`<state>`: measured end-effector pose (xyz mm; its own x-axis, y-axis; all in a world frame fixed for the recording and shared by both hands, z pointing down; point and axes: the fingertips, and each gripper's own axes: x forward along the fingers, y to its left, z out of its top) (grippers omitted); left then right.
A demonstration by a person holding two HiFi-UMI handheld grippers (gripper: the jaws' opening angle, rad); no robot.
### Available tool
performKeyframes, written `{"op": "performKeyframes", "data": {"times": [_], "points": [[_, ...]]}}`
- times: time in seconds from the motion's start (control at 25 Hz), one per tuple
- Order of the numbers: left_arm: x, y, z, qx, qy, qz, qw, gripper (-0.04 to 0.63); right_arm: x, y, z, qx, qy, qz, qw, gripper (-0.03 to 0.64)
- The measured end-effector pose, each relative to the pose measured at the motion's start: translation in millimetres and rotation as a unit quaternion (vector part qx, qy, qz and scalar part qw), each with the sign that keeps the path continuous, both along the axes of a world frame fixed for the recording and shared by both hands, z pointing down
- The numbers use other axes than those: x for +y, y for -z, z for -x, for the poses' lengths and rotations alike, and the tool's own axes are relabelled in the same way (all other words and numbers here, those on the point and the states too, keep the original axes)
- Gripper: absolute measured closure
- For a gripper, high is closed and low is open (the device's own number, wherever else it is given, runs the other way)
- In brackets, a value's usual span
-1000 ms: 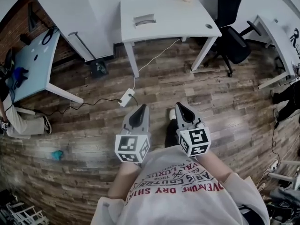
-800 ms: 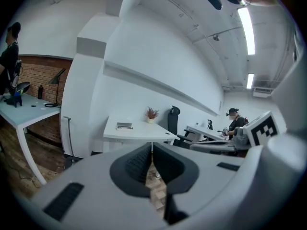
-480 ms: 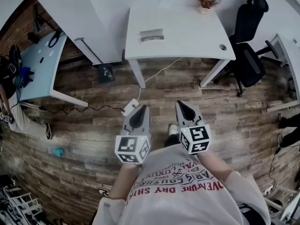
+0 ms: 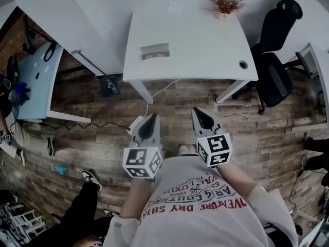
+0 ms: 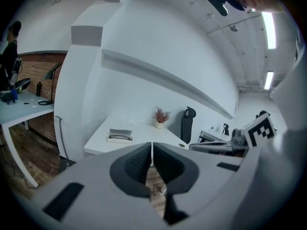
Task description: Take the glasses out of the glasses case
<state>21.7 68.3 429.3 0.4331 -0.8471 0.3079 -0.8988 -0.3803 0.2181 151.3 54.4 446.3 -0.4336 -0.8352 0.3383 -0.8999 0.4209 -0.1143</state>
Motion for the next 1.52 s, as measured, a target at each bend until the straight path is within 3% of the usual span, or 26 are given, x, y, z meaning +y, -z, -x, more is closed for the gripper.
{"op": "performKeyframes", "data": {"times": [0.28, 0.68, 1.2, 1.36, 1.52], "points": [[-54, -17, -3, 0.002, 0.0, 0.019, 0.9998, 0.581, -52, -17, -10, -0.003, -0.01, 0.027, 1.0, 0.604], [-183, -12, 18, 0.009, -0.05, 0.013, 0.9986, 0.581, -161, -16, 15, 0.0, -0.049, 0.032, 0.998, 0.604], [-338, -20, 97, 0.011, -0.079, 0.036, 0.9961, 0.581, -304, -12, 88, 0.007, -0.081, 0.035, 0.996, 0.604], [-354, -29, 103, 0.016, -0.076, 0.053, 0.9956, 0.581, -327, -20, 103, 0.017, -0.054, 0.057, 0.997, 0.604], [-365, -41, 102, 0.015, -0.062, 0.071, 0.9954, 0.581, -347, -41, 120, 0.022, 0.014, 0.101, 0.995, 0.603]]}}
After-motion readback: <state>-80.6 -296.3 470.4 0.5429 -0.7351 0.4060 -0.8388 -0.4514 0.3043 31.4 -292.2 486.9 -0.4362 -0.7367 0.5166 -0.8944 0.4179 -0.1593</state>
